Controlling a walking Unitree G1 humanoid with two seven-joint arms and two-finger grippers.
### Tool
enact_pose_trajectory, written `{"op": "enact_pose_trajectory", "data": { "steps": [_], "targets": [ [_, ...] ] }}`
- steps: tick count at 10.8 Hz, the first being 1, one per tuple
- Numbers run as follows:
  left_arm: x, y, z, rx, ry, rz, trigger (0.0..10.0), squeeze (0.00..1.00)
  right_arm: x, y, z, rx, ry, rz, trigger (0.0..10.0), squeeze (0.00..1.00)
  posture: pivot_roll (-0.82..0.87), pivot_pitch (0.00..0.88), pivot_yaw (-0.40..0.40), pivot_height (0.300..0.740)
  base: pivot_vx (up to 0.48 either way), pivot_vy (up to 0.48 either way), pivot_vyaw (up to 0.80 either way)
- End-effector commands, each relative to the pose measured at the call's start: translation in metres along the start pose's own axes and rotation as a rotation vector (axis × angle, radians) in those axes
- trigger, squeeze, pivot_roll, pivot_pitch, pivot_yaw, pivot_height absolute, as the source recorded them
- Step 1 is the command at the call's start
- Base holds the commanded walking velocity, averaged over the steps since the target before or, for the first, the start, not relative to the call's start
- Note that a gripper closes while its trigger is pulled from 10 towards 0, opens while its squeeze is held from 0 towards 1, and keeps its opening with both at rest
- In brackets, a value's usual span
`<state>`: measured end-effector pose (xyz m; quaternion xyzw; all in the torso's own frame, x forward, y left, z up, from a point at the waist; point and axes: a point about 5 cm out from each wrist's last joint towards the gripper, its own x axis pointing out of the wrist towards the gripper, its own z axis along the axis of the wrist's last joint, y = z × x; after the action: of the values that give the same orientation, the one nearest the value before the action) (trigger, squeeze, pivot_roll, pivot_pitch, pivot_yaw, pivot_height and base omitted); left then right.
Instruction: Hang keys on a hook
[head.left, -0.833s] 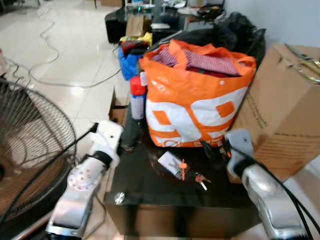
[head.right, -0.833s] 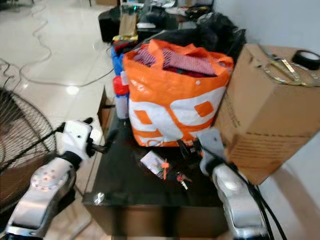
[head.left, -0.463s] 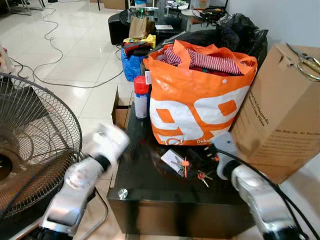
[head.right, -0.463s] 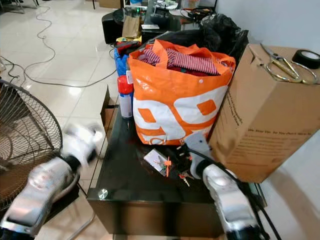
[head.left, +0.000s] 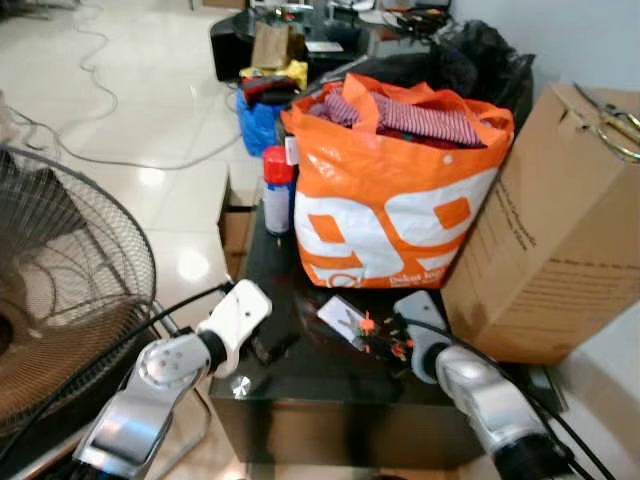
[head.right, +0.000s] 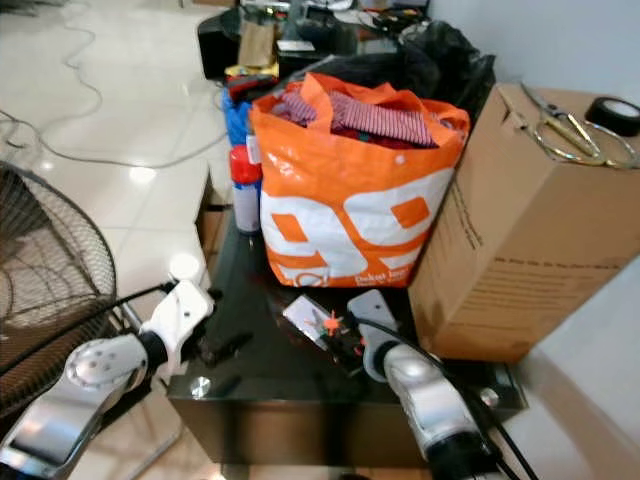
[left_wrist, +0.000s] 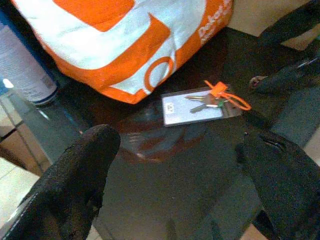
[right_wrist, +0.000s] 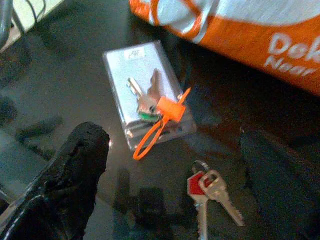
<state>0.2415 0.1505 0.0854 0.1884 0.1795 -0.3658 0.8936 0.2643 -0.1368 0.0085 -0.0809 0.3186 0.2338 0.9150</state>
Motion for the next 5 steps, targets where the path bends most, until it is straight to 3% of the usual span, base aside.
{"op": "enact_pose_trajectory", "data": {
  "steps": [1,2,3,4,5],
  "targets": [
    [-0.006,-0.001,0.002,0.0,-0.002,-0.018,10.0,0.0,0.005,-0.001,0.002,-0.004,-0.005,0.0,10.0,0.0,-0.05,0.078,-0.063,0.74,0.0,0.0,0.0],
    [-0.013,-0.001,0.001,0.0,0.012,-0.034,10.0,0.0,0.009,0.0,0.006,0.019,-0.027,0.005,10.0,0.0,-0.04,0.086,-0.066,0.74,0.0,0.0,0.0],
    [-0.017,-0.004,0.0,-0.004,0.018,-0.059,10.0,0.0,0.011,-0.001,0.008,0.026,-0.036,0.005,7.0,0.0,-0.03,0.102,-0.068,0.74,0.0,0.0,0.0],
    [-0.02,-0.006,0.002,-0.008,0.017,-0.086,10.0,0.0,0.014,-0.002,0.009,0.023,-0.035,-0.002,5.1,0.0,-0.03,0.11,-0.067,0.74,0.0,0.0,0.0],
    [-0.022,-0.007,0.003,-0.004,0.017,-0.094,10.0,0.0,0.017,-0.004,0.01,0.02,-0.031,-0.017,4.5,0.0,-0.03,0.118,-0.064,0.74,0.0,0.0,0.0]
  ]
}}
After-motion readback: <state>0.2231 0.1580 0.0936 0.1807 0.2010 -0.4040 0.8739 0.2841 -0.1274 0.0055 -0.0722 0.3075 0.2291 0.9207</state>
